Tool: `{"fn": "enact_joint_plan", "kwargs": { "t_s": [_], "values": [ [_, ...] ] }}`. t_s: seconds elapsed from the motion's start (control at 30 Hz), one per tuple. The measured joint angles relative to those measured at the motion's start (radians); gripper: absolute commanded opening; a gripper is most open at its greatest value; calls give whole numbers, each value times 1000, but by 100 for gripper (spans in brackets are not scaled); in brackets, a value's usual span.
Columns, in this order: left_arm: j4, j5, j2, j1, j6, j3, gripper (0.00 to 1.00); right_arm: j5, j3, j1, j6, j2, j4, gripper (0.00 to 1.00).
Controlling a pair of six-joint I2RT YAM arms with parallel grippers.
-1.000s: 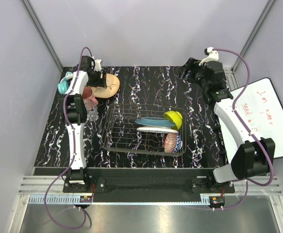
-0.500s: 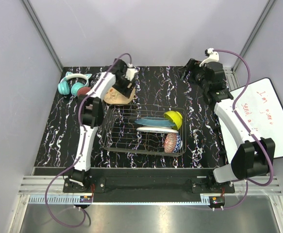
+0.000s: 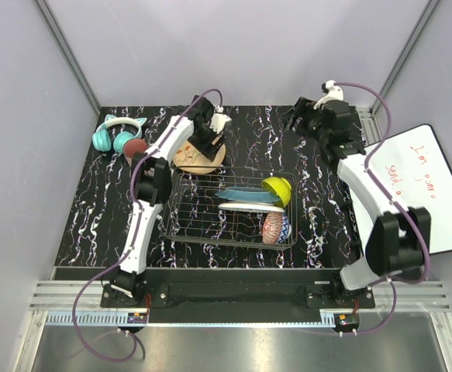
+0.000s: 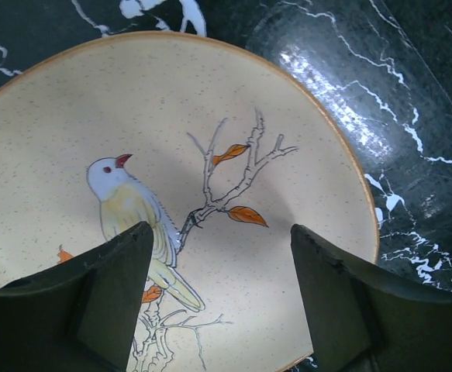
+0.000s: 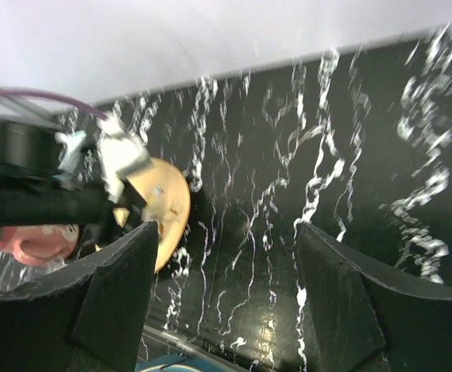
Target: Load the mixed dishes into the dish rack
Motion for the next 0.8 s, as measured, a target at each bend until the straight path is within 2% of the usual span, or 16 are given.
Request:
{"fn": "enact_joint_plan", "kwargs": {
  "t_s": [0.1, 0.17, 0.27, 0.43, 0.57, 0.8],
  "values": [
    [22, 2, -16, 18, -35, -7, 68, -58, 19, -7, 37, 117, 15, 78],
    [87, 15, -79, 51, -95, -79, 68, -106, 42, -10, 67, 214, 14, 77],
    [148, 23, -194, 131, -162, -172, 68, -179, 79, -12, 110, 339, 7, 76],
    [203, 22, -289, 294, -233, -178, 68, -325, 170, -13, 188, 464, 14, 74],
    [171, 21, -271, 354, -248, -171, 68, -453, 261, -13, 260, 562, 64, 72],
    [18, 93, -109, 317, -234, -69, 68, -571, 435, -2, 338, 766, 82, 70]
  ]
}}
